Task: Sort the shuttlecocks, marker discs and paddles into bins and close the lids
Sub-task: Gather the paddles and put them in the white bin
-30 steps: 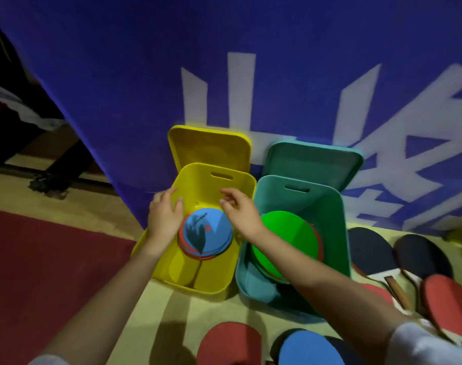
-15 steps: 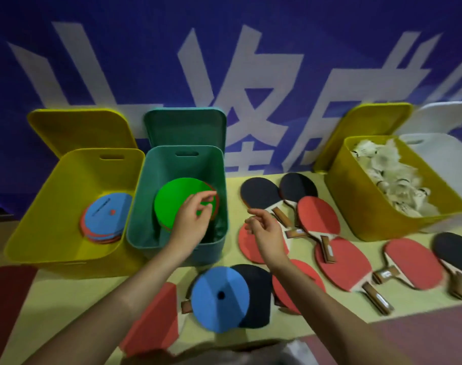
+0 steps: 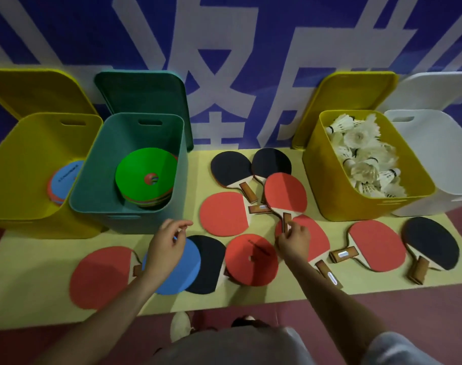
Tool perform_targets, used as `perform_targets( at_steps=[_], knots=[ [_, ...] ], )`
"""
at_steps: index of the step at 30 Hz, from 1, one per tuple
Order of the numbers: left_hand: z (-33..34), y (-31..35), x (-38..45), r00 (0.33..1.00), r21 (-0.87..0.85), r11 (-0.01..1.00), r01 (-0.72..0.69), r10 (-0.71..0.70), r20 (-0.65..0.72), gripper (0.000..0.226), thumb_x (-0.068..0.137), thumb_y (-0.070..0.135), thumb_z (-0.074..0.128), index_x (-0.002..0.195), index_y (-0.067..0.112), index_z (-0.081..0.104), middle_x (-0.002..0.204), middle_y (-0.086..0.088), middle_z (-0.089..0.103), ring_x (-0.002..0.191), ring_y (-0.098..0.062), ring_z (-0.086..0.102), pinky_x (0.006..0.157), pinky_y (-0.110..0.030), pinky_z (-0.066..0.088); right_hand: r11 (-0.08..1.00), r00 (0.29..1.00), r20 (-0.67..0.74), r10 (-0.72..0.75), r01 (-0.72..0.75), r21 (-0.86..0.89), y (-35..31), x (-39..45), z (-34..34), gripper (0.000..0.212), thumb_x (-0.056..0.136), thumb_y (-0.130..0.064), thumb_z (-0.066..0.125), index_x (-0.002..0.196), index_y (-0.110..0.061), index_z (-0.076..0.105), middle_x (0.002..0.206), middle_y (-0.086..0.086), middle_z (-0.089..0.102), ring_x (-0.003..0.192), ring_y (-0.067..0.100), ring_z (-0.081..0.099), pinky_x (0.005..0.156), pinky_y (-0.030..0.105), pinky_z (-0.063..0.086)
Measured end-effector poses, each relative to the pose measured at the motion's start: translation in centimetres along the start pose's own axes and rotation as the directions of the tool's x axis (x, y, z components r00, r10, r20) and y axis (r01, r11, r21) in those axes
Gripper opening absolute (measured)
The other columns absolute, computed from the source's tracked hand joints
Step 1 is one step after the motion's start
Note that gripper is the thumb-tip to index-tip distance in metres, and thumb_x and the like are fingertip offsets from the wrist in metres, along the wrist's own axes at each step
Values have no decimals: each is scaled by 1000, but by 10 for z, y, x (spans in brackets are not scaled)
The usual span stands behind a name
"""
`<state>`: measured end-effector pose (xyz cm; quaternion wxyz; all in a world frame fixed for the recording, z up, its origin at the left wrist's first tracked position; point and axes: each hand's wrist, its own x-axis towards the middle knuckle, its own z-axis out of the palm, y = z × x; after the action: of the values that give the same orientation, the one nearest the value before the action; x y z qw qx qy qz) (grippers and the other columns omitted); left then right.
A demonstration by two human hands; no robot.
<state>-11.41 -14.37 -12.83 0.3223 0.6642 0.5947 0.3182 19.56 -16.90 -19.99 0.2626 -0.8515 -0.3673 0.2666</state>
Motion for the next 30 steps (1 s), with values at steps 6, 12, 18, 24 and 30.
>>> perform_targets(
  at_steps=[6, 12, 18, 24, 30],
  knots=[
    [35, -61, -18, 889, 411, 804, 430, -457, -37, 57, 87, 32, 61, 139, 14, 44, 134, -17, 46, 125, -36, 42, 101, -46, 38, 990, 991, 36, 125, -123, -66, 5, 24, -8, 42, 87, -34, 54, 118, -5, 54, 113, 19, 57, 105, 36, 51, 95, 45, 43],
    [47, -70, -18, 810, 587, 633, 505, -582, -69, 77, 85, 50, 59, 147, 19, 25, 141, -18, 37, 131, -39, 34, 104, -50, 33, 988, 976, 191, 104, -78, -136, 5, 43, -19, 27, 77, -34, 72, 88, -11, 64, 90, 8, 64, 84, 27, 60, 69, 31, 47],
    [34, -82, -13, 718, 446, 600, 664, -678, -157, 94, 74, 53, 71, 148, 25, 21, 135, -22, 40, 123, -42, 40, 94, -50, 44, 980, 963, 200, 181, -194, 48, 7, 54, -25, 15, 78, -21, 68, 68, -10, 63, 73, 11, 67, 69, 27, 64, 61, 34, 51],
    [20, -84, -12, 861, 236, 828, 508, -482, -160, 50, 87, 6, 53, 136, 15, 47, 118, -20, 53, 108, -40, 53, 84, -45, 45, 882, 925, 334, 179, -302, 362, 5, 61, -35, 13, 86, -16, 64, 82, -6, 58, 67, 12, 59, 51, 22, 57, 41, 22, 45],
    [12, -70, -12, 872, -75, 888, 453, -459, -168, 41, 88, -1, 54, 126, 13, 56, 127, -11, 57, 115, -33, 52, 92, -45, 46, 872, 932, 289, 219, -319, 370, -7, 63, -28, 23, 88, -27, 61, 92, -4, 60, 72, 8, 59, 68, 26, 58, 55, 29, 44]
  ],
)
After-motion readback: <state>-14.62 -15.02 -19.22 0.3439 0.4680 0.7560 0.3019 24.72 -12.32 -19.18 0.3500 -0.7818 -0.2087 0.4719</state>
